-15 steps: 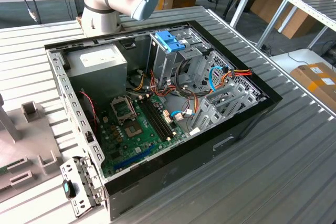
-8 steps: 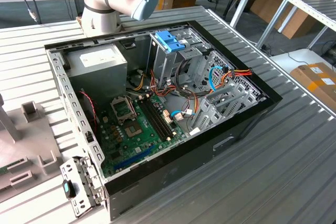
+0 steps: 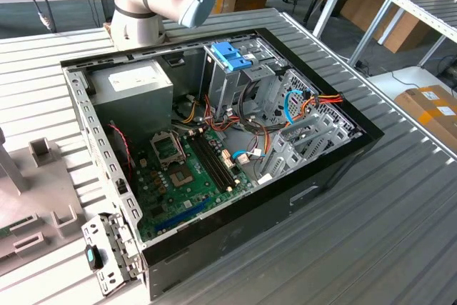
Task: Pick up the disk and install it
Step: 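Pick up the disk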
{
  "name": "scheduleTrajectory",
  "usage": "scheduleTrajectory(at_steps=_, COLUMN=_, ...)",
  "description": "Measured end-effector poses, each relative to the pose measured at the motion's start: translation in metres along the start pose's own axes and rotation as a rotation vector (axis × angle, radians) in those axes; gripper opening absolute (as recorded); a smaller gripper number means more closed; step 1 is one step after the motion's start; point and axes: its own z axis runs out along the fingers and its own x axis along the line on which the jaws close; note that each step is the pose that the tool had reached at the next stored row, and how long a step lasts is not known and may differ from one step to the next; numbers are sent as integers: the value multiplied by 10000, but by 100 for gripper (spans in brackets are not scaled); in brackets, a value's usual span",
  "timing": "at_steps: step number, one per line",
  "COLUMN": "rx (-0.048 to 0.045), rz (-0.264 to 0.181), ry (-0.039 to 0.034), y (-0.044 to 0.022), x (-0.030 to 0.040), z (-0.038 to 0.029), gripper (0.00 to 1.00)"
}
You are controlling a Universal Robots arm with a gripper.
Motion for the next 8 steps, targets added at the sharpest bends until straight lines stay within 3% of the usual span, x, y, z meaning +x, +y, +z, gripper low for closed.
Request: scheduleTrajectory(at_steps=8, rx=1, rz=0, ry=-1, y=-57, x=21, z=10, gripper=37)
